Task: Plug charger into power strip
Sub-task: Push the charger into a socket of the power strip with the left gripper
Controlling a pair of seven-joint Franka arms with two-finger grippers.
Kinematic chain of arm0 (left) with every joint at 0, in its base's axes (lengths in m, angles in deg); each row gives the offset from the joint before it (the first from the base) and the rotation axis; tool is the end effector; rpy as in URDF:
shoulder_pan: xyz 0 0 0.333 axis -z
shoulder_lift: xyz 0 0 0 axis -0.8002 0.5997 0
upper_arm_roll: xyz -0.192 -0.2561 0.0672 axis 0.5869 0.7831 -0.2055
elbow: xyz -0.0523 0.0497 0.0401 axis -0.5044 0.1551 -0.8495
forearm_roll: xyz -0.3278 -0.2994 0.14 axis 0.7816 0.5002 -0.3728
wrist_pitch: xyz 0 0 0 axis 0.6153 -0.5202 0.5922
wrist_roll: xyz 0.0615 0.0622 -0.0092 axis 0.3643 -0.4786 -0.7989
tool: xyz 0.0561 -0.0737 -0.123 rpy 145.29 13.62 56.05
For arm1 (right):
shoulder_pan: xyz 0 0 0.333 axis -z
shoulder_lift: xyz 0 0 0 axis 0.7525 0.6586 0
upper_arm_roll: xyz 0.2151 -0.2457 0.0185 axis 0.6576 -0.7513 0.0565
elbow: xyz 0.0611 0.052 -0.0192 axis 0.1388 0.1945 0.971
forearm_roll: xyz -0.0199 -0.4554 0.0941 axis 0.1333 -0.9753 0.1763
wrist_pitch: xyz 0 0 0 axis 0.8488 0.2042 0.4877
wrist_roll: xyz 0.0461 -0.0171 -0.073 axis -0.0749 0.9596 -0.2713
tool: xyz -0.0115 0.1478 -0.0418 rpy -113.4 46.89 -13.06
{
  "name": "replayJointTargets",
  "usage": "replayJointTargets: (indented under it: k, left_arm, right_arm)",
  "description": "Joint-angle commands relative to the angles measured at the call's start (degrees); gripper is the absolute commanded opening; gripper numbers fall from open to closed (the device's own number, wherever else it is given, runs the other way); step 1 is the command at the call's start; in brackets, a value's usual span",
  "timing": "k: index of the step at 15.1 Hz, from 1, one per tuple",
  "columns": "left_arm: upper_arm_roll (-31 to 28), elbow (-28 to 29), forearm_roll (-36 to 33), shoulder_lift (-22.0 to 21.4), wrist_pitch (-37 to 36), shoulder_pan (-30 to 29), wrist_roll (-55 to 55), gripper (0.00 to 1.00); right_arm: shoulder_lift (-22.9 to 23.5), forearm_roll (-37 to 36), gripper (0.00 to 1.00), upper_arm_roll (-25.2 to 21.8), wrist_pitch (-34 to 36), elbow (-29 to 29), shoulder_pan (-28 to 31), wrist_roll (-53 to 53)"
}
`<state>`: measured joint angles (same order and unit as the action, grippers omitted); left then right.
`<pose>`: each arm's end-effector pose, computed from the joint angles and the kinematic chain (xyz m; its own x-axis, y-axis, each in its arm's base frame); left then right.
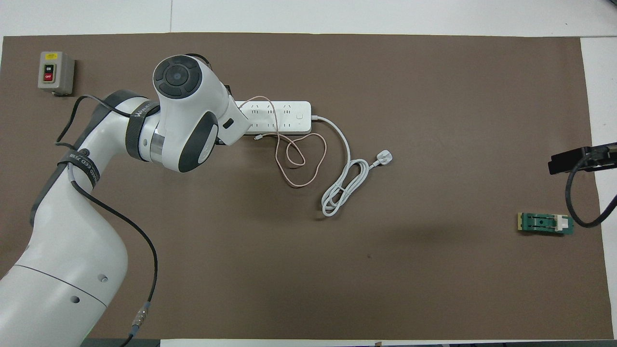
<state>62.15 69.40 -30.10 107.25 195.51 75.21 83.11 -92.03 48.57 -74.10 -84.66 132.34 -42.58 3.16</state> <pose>0.7053 -0.3064 0.2715 -0.0995 -0.9950 -0.0041 -0.9905 0.0994 -0.0950 0.5948 -0.0445 0.5661 0.9975 0.0578 -0.0416 0.0594 -0.9975 0.0393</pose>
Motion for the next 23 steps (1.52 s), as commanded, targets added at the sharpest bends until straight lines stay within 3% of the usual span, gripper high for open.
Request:
replayJointTargets:
  k: [1,8,17,23]
  left_arm:
    - [-0.61,-0.45,-0.9,-0.03,-0.07,0.09,-0.51,0.0]
    - [-0.52,-4.94,-0.11,3.4,-5.17,-0.97,-0.25,0.0]
    - [-0.43,-3.18,0.5,3.41,0.54,-0.7,8.19,0.0]
    - [-0.52,-1.34,3.4,2.97,-0.33,-0.79,3.11,0.0]
  right_arm:
    - [-0.71,-0.43,1.0,0.62,0.23,0.5,0.63,1.0]
    - [-0.71,-0.43,1.0,0.62,0.23,0.5,0.63,1.0]
    - [-0.71,-0.43,1.0,0.62,0.23,0.5,0.63,1.0]
    - [-0.71,-0.43,1.0,0.62,0.23,0.5,0.63,1.0]
